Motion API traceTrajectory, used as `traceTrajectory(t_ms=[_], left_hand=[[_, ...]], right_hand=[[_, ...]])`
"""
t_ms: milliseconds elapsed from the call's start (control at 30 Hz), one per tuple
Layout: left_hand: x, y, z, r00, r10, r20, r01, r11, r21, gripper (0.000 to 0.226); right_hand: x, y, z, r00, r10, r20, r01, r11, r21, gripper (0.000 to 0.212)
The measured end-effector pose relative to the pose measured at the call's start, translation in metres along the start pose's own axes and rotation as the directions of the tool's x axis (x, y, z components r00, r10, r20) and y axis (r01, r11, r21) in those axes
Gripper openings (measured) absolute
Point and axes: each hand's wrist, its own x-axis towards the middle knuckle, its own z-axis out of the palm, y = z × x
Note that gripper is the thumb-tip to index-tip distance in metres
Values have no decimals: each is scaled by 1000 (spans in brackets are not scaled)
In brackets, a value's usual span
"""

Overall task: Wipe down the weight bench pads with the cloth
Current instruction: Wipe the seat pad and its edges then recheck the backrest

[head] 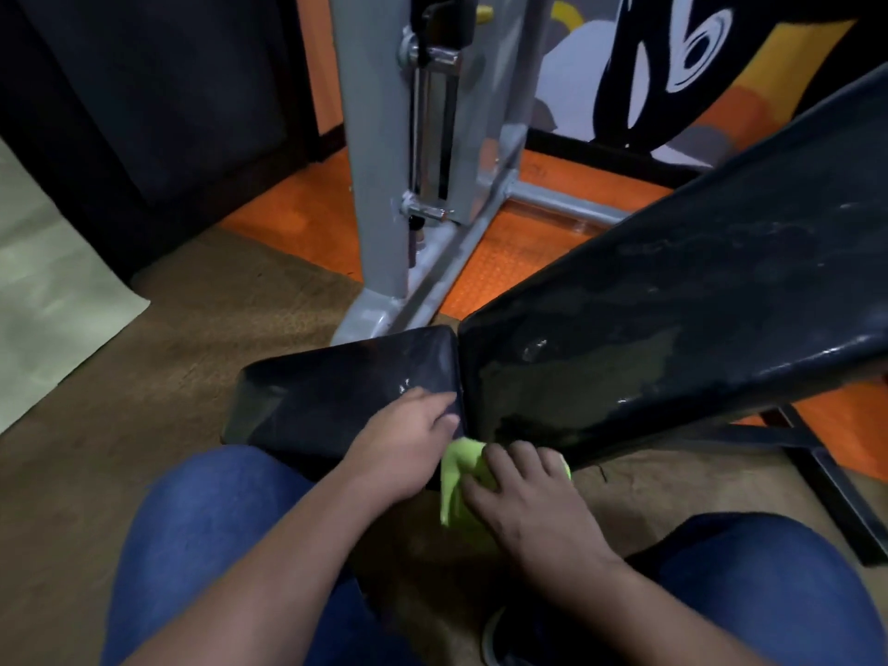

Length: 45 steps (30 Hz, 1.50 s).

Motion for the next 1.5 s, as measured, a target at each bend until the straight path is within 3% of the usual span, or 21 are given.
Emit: traceTrajectory(t_ms=[100, 200, 333, 500, 633, 733, 833, 933, 1067, 1200, 1333, 1433, 1500], left_hand=[[11, 25, 14, 997, -16, -76, 5, 990, -139, 47], [16, 40, 30, 997, -49, -63, 34, 976, -215, 47], [17, 56, 51, 996, -88, -12, 78, 937, -341, 41], [17, 74, 60, 991, -114, -63, 81, 921, -380, 36], [21, 92, 60, 990, -78, -118, 27, 924, -381, 36], [23, 106, 66, 984, -34, -177, -41, 914, -404, 29], [20, 118, 67, 971, 77, -225, -158, 915, -371, 25], [22, 133, 66, 955, 184, -231, -251, 917, -309, 28], [25, 158, 65, 933, 338, -124, -349, 933, -84, 41], [31, 182, 64, 892, 444, -79, -438, 895, 86, 47], [36, 190, 63, 886, 459, -71, -448, 885, 131, 50], [38, 192, 63, 873, 482, -69, -464, 867, 180, 52], [40, 191, 62, 865, 499, -60, -479, 854, 202, 56]], right_hand=[[-16, 13, 8, 970, 220, -106, -216, 975, 44, 53], [-45, 33, 20, 973, 184, -141, -179, 983, 45, 53], [-51, 50, 15, 909, 330, -255, -302, 943, 142, 53], [-67, 58, 23, 922, 214, -323, -185, 976, 117, 48], [-62, 76, 3, 797, 438, -416, -348, 896, 276, 52], [-61, 75, 2, 787, 407, -463, -310, 910, 273, 55], [-73, 99, -10, 714, 463, -525, -335, 884, 325, 46], [-68, 116, -30, 599, 586, -545, -412, 810, 418, 66], [-78, 131, -38, 603, 560, -568, -417, 828, 374, 40], [-69, 145, -55, 474, 651, -593, -480, 756, 446, 39], [-80, 148, -46, 513, 592, -622, -469, 800, 375, 63], [-77, 148, -43, 418, 670, -614, -472, 738, 483, 45], [-72, 136, -38, 441, 670, -597, -441, 741, 506, 47]])
